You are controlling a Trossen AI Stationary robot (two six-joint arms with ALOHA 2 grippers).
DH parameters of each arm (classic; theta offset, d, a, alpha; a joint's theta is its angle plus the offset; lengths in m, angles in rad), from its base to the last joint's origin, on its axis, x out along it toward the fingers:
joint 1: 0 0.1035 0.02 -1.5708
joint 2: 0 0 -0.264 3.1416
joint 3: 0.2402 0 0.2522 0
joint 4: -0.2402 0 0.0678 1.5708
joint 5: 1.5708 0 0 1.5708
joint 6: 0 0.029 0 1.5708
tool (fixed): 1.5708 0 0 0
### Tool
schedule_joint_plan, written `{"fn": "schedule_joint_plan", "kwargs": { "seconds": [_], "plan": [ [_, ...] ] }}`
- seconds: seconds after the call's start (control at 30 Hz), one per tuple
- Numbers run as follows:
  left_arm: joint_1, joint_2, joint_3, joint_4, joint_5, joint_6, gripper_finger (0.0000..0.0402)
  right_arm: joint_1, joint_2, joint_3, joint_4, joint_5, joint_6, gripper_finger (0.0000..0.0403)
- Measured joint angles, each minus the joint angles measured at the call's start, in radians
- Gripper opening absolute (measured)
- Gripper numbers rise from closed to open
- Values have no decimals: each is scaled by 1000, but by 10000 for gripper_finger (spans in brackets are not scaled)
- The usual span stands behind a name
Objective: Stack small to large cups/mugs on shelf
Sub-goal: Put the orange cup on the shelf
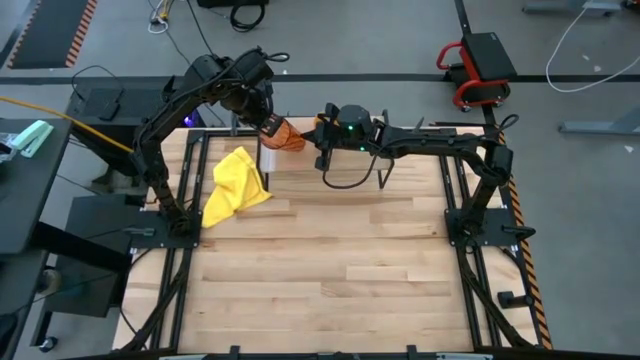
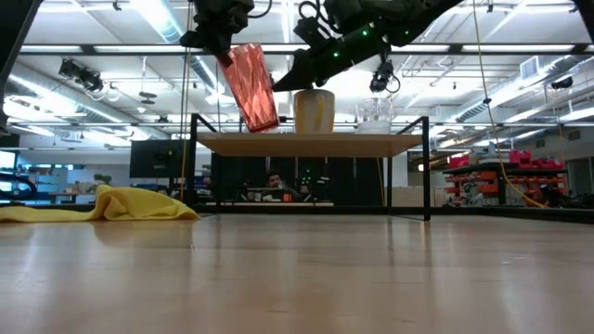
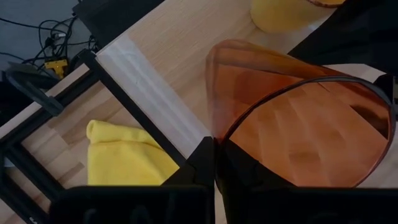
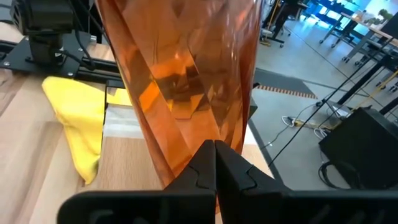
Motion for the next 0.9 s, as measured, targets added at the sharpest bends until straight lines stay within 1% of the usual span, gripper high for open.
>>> {"fn": "schedule_joint_plan", "kwargs": {
  "seconds": [0.23,0.53,0.77,0.9],
  "plan": [
    [-1,0,0,7,33,21,29,3,0,0,-6,-14,0,2],
    [-1,0,0,5,34,27,20,10,0,0,-10,-13,2,2],
    [-1,0,0,7,33,26,44,11,0,0,-10,-13,8,2],
    [0,0,0,6,31,26,51,11,0,0,-11,-13,8,2]
  ]
}}
